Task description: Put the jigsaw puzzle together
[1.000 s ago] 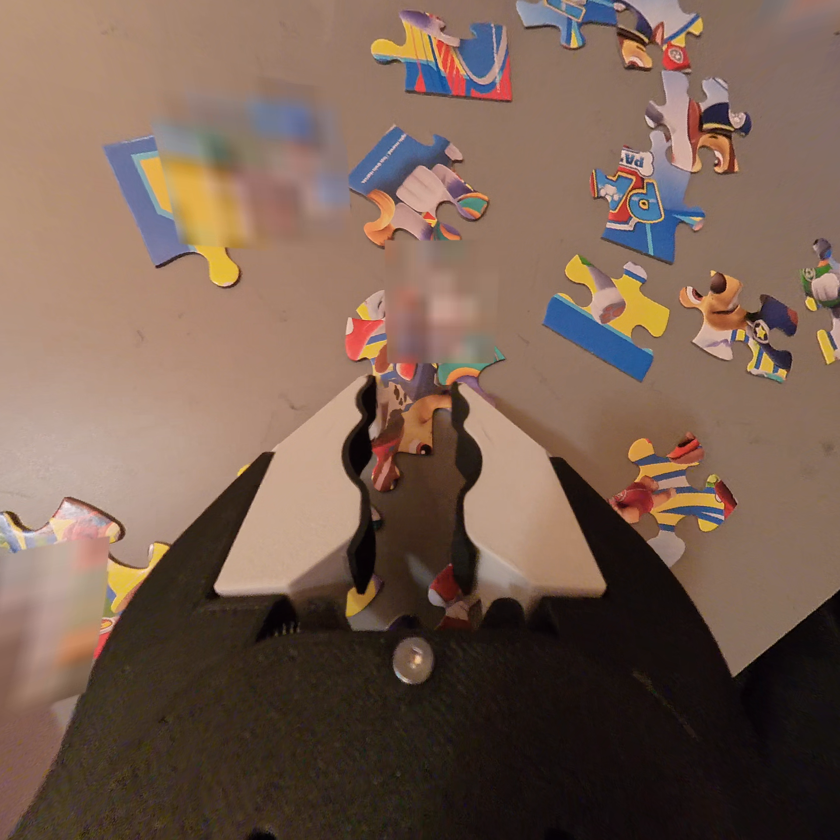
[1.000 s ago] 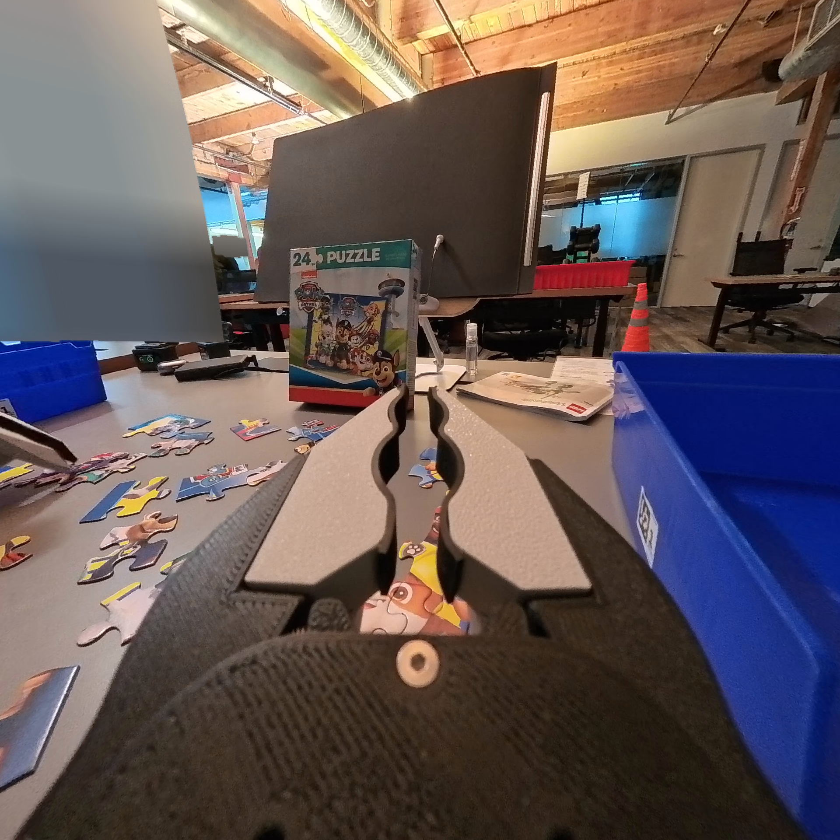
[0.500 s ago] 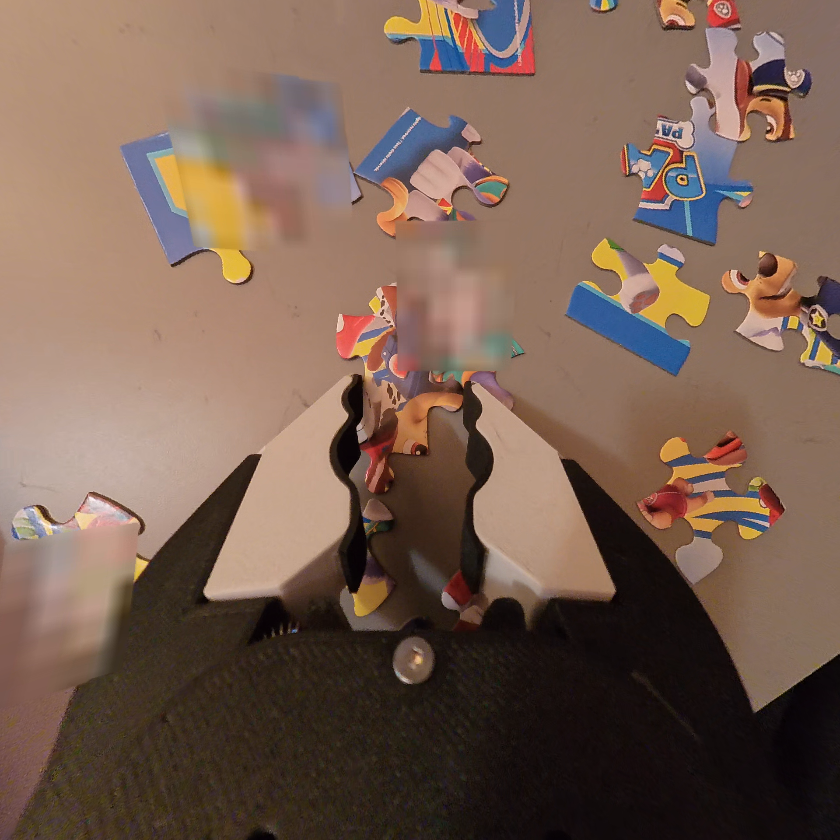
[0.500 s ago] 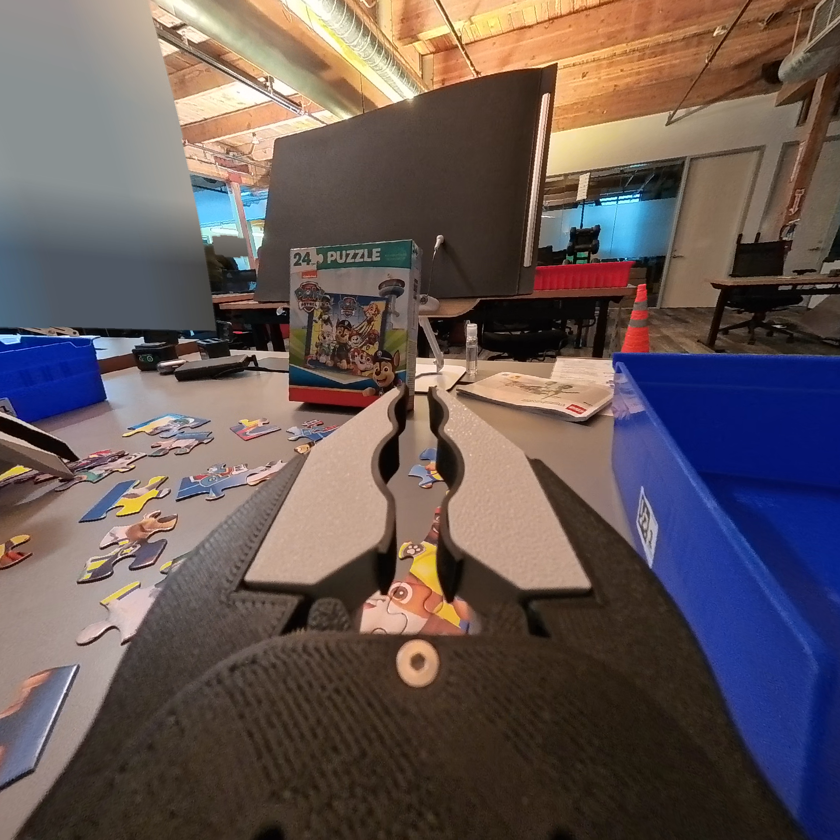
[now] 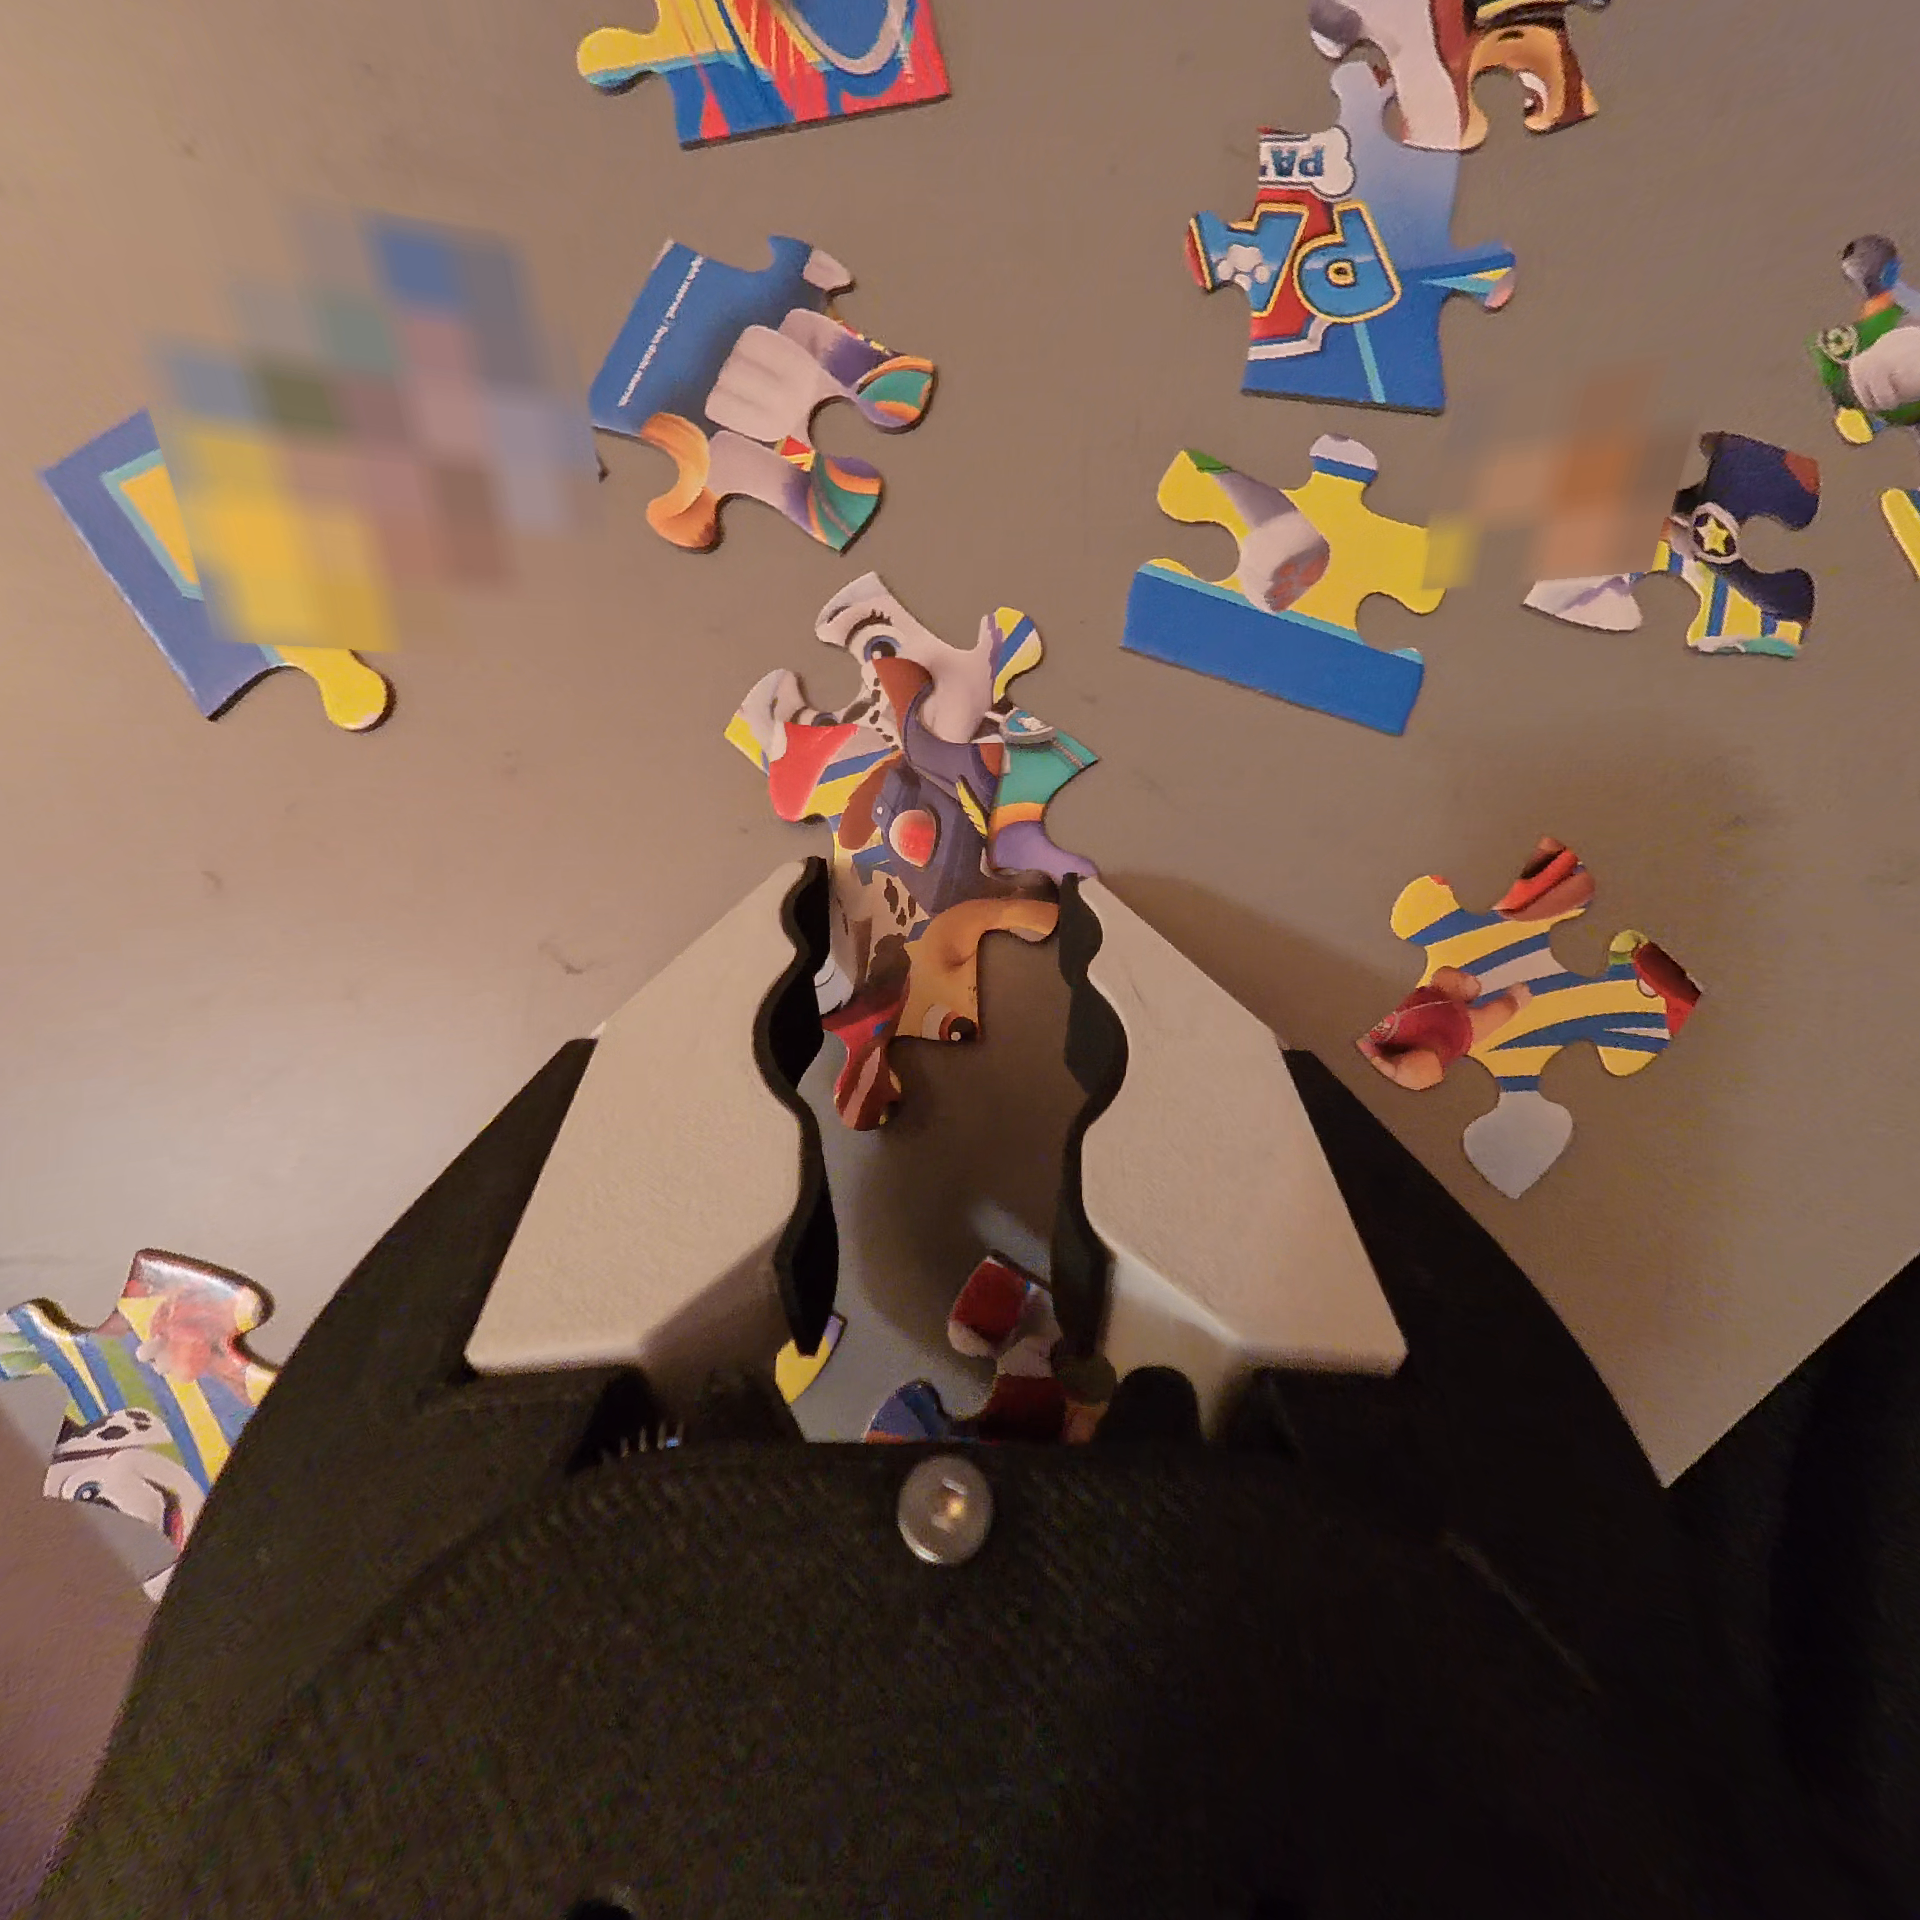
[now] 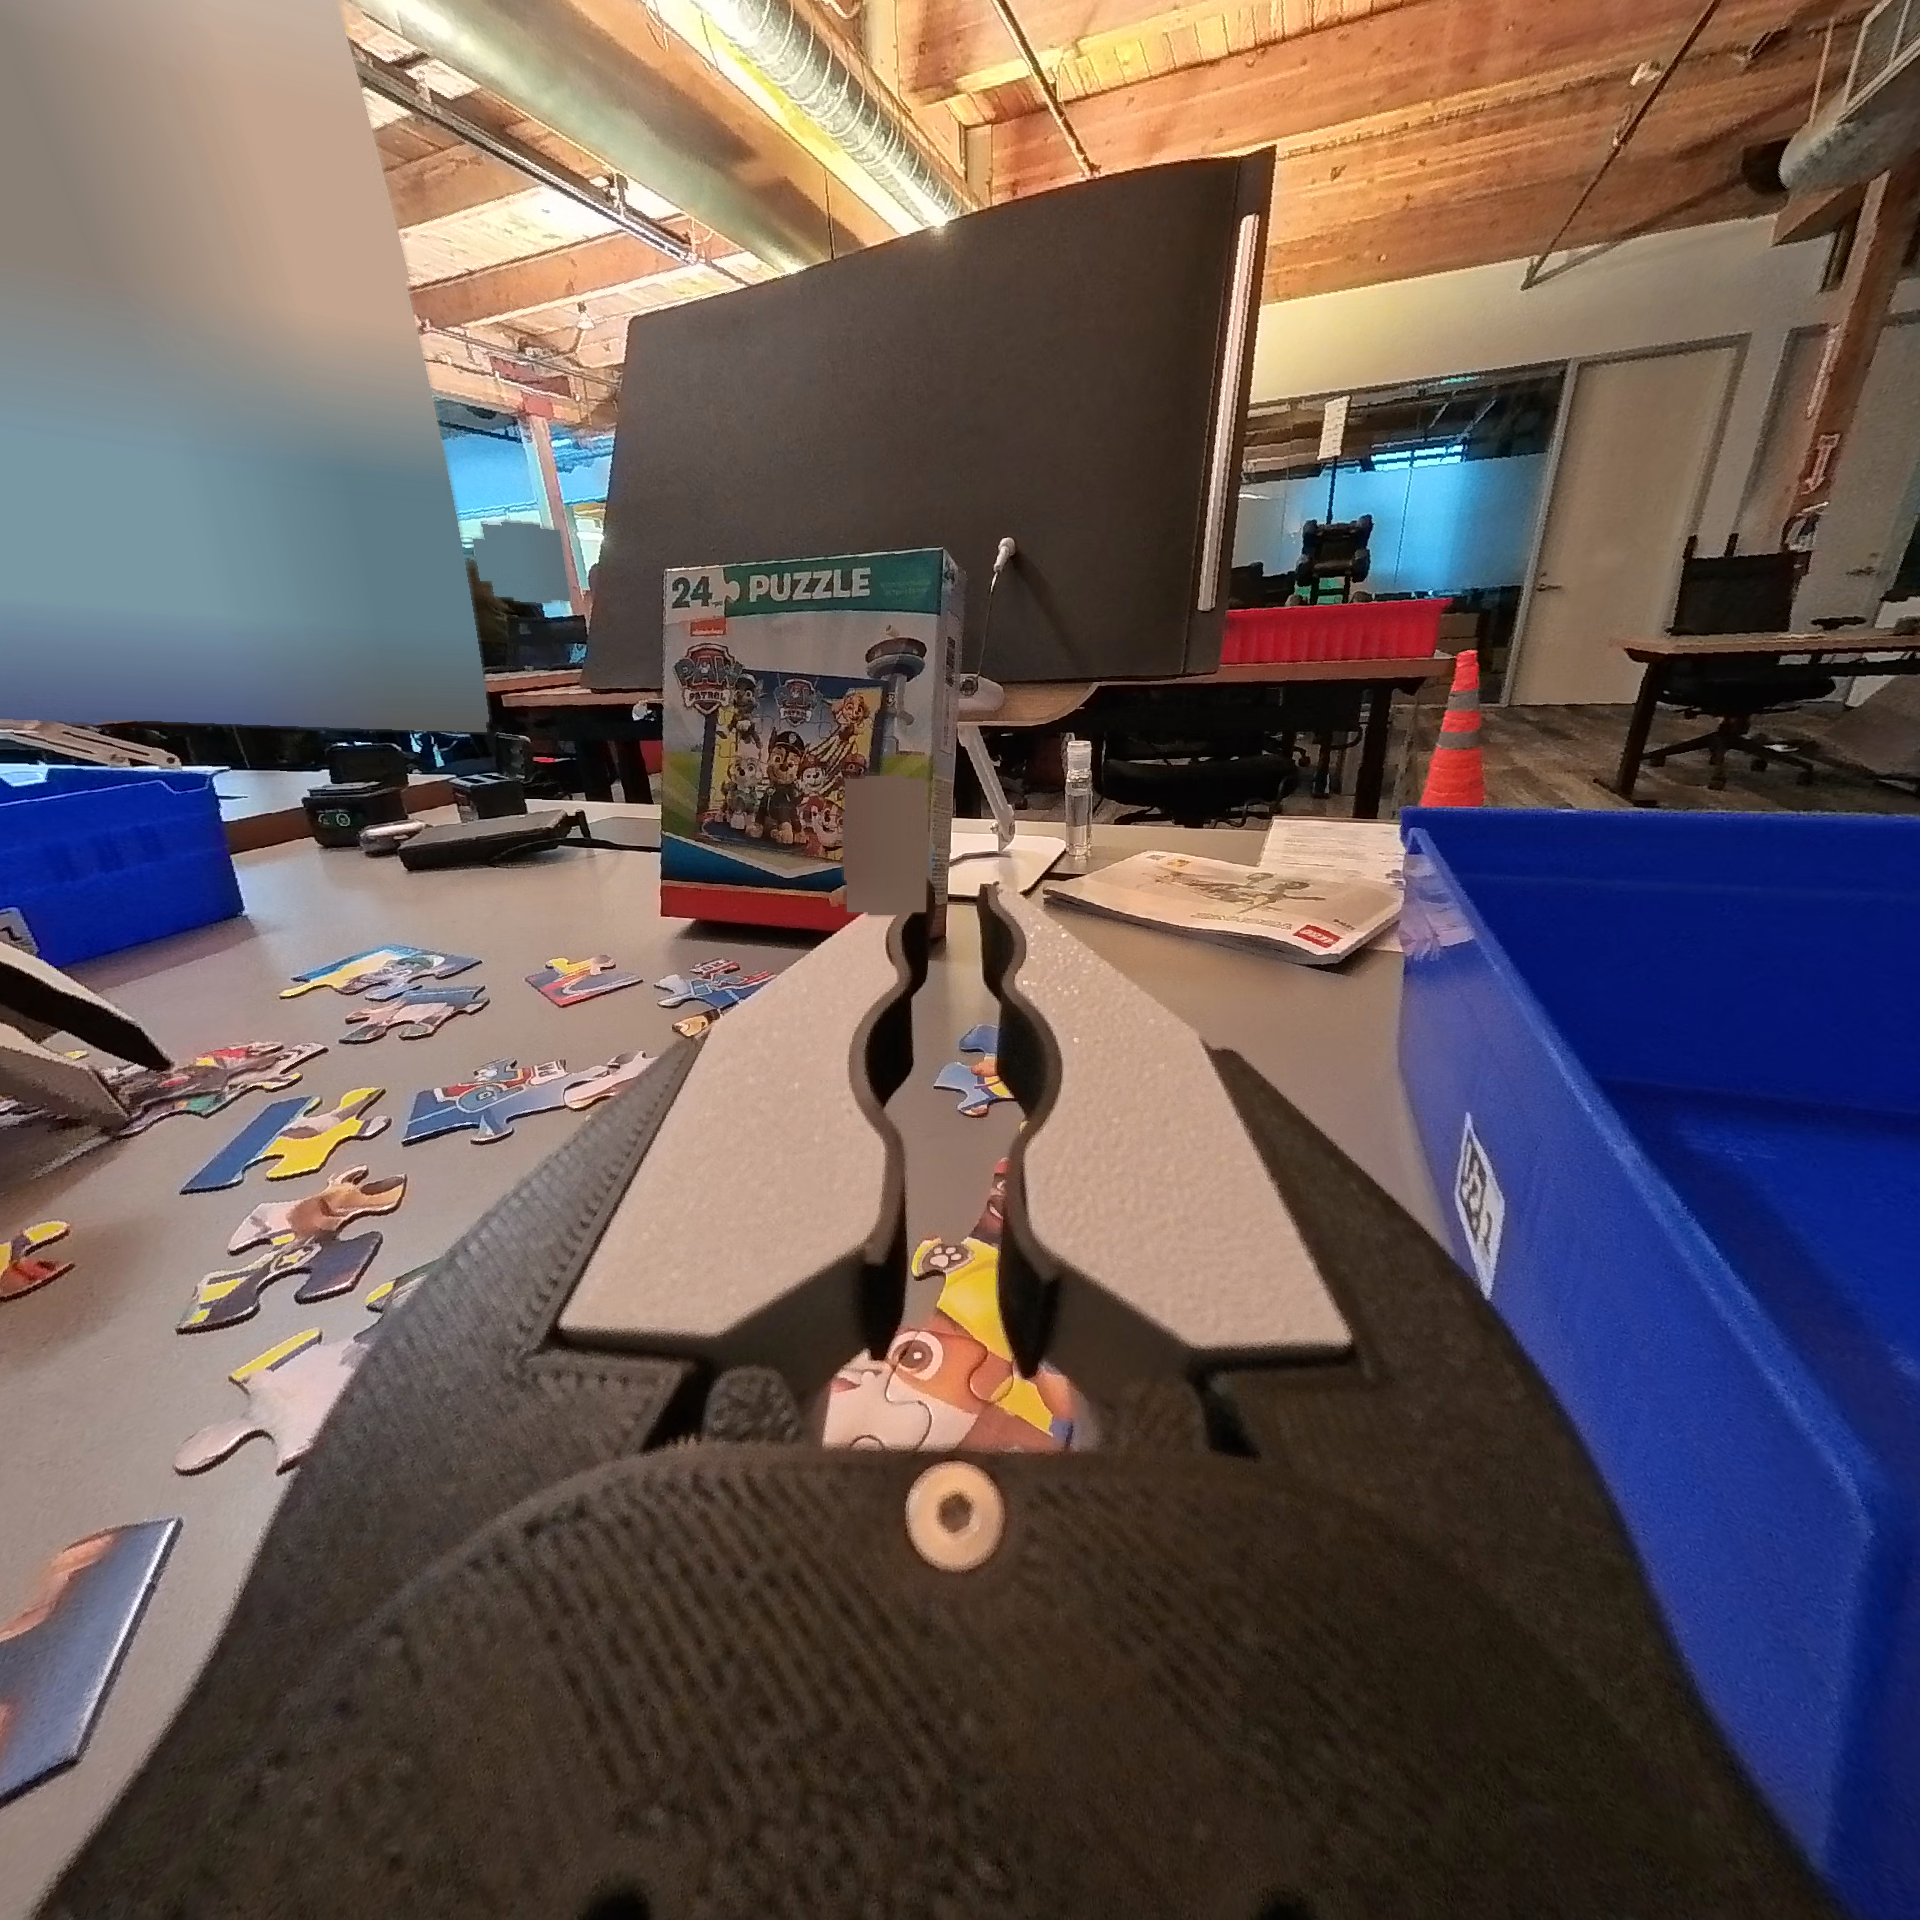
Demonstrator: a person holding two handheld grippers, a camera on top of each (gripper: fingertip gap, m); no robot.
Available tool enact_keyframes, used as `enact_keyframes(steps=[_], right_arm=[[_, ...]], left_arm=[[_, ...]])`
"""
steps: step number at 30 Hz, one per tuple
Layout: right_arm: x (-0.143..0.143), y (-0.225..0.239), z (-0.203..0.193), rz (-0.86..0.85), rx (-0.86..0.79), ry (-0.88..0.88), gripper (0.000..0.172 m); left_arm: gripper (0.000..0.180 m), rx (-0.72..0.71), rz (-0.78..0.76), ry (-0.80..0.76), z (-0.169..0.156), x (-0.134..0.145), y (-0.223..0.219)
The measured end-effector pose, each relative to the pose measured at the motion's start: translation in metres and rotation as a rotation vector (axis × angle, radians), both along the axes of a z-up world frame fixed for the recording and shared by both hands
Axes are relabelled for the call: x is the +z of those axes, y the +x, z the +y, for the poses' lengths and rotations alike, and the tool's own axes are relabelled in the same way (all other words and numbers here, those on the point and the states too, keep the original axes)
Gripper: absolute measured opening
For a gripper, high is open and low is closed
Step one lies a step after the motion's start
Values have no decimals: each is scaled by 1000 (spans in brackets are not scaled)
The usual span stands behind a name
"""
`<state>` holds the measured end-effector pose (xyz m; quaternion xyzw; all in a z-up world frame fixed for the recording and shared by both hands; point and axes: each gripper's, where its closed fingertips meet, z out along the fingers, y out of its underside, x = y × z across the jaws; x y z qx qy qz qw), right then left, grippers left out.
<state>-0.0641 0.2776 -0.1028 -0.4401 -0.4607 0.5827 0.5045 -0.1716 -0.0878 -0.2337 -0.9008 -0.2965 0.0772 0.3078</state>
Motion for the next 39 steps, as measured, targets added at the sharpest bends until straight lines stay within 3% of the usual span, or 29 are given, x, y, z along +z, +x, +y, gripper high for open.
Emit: enact_keyframes(steps=[33, 39], right_arm=[[0, 0, 0, -2, 0, -2, 7], [0, 0, -1, -4, 0, 0, 7]], left_arm=[[42, -80, 0, 104, 24, 18, 14], [42, -94, 8, 230, 42, 33, 17]])
